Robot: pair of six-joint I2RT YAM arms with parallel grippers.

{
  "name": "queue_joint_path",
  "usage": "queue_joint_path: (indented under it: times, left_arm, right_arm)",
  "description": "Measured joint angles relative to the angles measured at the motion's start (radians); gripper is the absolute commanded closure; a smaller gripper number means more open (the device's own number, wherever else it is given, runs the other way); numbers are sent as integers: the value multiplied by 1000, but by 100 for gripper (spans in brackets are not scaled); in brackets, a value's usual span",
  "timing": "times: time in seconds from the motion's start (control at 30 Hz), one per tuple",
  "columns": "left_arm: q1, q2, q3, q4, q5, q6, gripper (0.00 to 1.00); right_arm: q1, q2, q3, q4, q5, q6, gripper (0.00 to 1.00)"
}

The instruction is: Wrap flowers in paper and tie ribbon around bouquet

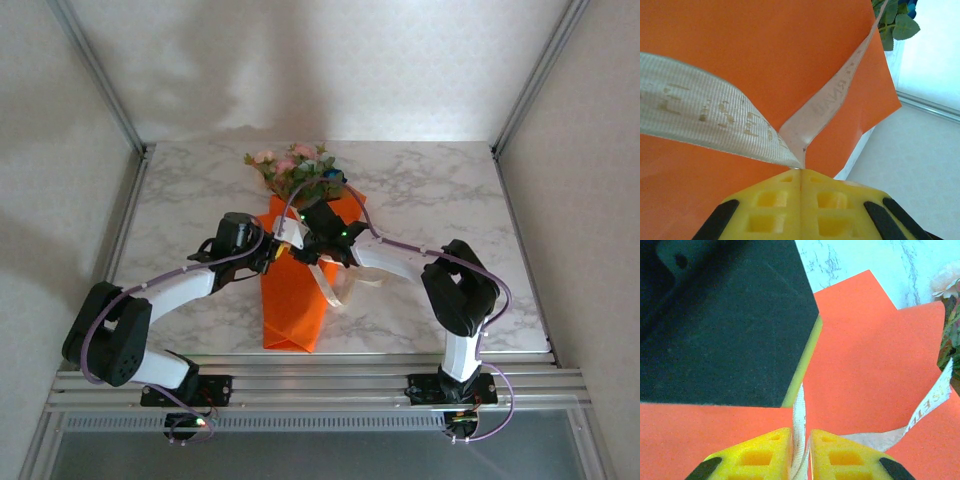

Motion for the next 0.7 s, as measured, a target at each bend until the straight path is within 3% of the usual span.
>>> queue_joint_path:
  times: [0.1, 0.17, 0.4, 0.7]
  left_arm:
    - [-4, -2, 0, -12, 3, 2, 100]
    - [-8, -6, 0, -15, 8, 5, 100]
    - [-13, -10, 0, -13, 19, 8, 100]
    - [-13, -10, 6, -14, 20, 8, 100]
  right_arm:
    - [0, 0, -2, -6, 3, 26, 54]
    - [-2, 0, -5, -5, 11, 51, 43]
    - [-18, -10, -23, -14, 0, 122, 38]
    - [-22, -30, -36, -32, 31, 137, 42]
